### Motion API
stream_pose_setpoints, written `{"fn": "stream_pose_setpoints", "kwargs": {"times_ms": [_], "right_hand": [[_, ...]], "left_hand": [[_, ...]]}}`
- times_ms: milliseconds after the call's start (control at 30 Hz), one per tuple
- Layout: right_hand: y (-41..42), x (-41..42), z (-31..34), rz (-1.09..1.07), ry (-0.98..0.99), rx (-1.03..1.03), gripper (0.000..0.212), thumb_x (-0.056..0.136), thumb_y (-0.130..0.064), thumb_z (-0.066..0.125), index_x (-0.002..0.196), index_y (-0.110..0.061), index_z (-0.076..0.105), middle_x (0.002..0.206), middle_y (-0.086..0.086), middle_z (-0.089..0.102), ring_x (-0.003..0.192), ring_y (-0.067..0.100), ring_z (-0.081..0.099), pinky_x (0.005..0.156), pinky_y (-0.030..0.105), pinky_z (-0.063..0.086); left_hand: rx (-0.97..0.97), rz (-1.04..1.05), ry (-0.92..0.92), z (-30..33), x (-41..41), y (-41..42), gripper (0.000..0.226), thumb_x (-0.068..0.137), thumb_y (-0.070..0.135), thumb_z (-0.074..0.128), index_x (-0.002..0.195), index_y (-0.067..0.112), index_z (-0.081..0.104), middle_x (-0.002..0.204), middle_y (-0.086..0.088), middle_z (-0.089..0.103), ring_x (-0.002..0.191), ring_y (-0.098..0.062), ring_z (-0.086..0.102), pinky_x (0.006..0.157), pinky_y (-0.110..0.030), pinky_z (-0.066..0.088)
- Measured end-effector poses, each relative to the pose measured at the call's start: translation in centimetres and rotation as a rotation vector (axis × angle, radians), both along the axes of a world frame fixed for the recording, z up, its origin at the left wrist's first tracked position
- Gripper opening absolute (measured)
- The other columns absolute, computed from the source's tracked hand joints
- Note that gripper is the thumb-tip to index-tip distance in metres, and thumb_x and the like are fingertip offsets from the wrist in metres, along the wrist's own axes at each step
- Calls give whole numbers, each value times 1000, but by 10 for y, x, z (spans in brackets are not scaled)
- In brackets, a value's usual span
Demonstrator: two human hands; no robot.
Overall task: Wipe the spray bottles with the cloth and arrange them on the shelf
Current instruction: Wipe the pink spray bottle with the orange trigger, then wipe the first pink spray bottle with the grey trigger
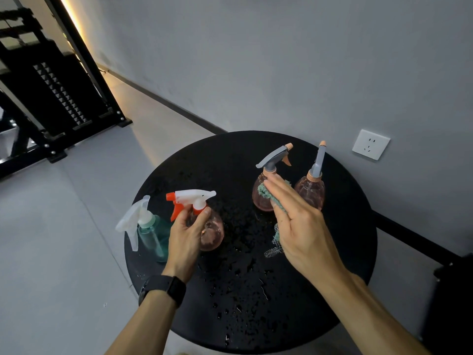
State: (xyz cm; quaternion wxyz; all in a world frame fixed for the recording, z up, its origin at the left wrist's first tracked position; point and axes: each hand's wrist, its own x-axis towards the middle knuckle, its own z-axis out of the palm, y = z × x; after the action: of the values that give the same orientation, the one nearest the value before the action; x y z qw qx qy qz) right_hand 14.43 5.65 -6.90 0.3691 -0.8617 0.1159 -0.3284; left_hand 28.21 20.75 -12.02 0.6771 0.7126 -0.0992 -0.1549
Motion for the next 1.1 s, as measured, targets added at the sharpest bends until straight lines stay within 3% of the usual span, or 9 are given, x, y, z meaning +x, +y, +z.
{"fn": "stream_pose_setpoints", "kwargs": {"times_ms": [300, 533, 633, 733, 800, 867, 1000, 1100], "right_hand": [[1, -1, 0, -1, 23, 4, 42, 99, -2, 49, 140, -9, 47, 145, -10, 40, 139, -2, 33, 113, 15, 26], [2, 0, -3, 0, 18, -3, 41, 99, -1, 49, 139, -7, 49, 144, -11, 40, 139, 0, 34, 113, 14, 25], [0, 0, -4, 1, 25, -5, 41, 99, -1, 49, 139, -7, 49, 145, -9, 41, 138, -1, 34, 112, 13, 25], [-2, -4, -3, -12, 40, -8, 41, 99, -1, 48, 140, -7, 49, 146, -6, 43, 138, 0, 34, 112, 11, 24], [-4, -7, -2, -32, 49, 5, 42, 98, 0, 49, 139, -7, 48, 145, -6, 41, 138, 1, 33, 111, 7, 22], [-7, -11, 0, -48, 59, 11, 41, 99, 0, 48, 139, -7, 48, 144, -9, 39, 138, 2, 32, 110, 5, 20], [-11, -19, 1, -79, 44, 23, 40, 99, -3, 48, 139, -8, 50, 141, -14, 38, 136, 0, 33, 110, 5, 20], [-13, -24, 2, -97, 19, 16, 40, 99, -2, 48, 138, -8, 51, 140, -14, 39, 135, -4, 30, 110, 6, 20]], "left_hand": [[34, 22, 7, -6, 5, -1, 21, 92, 29, 66, 112, 33, 66, 112, 6, 72, 106, -15, 67, 101, -47, 50], [47, -7, 10, -7, 5, 2, 20, 93, 31, 65, 110, 41, 62, 114, 13, 68, 108, -5, 64, 105, -40, 47], [94, -40, -1, -7, 1, 6, 35, 90, 37, 67, 121, 46, 55, 120, 17, 65, 112, -3, 61, 104, -38, 46], [159, -54, 4, -4, -10, 13, 61, 91, 36, 66, 146, 36, 39, 137, 14, 55, 123, -6, 54, 109, -35, 41], [202, -8, 6, 0, -20, 17, 67, 92, 36, 66, 150, 28, 34, 143, 12, 48, 125, -6, 50, 111, -34, 38], [238, 59, -6, 6, -34, 21, 65, 91, 38, 66, 147, 23, 39, 139, 12, 50, 120, -5, 51, 106, -28, 39], [216, 72, -30, 14, -61, 15, 40, 91, 34, 67, 126, 24, 54, 109, 19, 62, 98, 6, 57, 81, -12, 42], [227, 16, -68, 17, -71, 1, 41, 90, 37, 68, 126, 23, 56, 116, 12, 64, 104, 1, 60, 88, -17, 47]]}}
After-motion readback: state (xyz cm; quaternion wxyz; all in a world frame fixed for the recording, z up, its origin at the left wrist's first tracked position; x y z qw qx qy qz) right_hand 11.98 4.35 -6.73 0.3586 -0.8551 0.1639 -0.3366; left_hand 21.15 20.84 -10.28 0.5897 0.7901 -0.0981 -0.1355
